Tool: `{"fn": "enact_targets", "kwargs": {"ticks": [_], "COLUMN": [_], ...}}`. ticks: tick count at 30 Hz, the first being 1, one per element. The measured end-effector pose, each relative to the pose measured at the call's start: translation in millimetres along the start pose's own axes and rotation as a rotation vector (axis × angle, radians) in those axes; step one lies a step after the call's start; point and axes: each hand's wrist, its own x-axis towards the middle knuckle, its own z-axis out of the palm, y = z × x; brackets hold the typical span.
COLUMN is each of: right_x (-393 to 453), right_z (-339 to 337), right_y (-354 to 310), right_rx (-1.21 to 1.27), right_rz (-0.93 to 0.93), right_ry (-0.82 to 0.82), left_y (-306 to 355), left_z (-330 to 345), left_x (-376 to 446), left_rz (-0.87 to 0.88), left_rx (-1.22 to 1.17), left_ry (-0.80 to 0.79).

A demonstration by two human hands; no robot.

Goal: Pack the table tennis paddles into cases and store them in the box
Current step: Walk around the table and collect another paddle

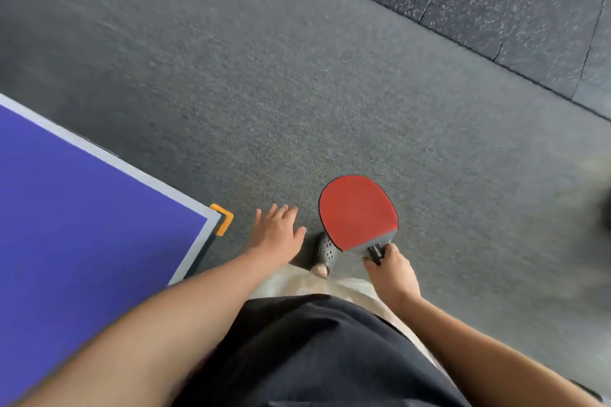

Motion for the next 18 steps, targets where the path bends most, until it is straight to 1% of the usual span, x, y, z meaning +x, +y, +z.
{"fn": "enact_targets", "kwargs": {"ticks": [3, 7, 11, 14, 18], "right_x": [55, 120, 185, 226, 270], "right_z": [-43, -82, -105, -119, -146], "right_y": [-34, -102, -190, -260, -357], "right_rx": [-0.11, -0.192, -0.249, -0.302, -0.369], "right_rz": [-0.081, -0.184, -0.272, -0.3, -0.395], "right_ry": [-0.026, -0.059, -0.084, -0.099, -0.133], "left_y": [24, 24, -8, -43, -83], "left_z": [-45, -92, -130, -159, -214], "left_x": [43, 83, 137, 182, 227], "left_rz": [-0.052, -0.14, -0.251, -0.307, -0.402], "left_rx": [-0.085, -0.209, -0.283, -0.281, -0.321], "left_ry": [0.058, 0.137, 0.199, 0.228, 0.297]}}
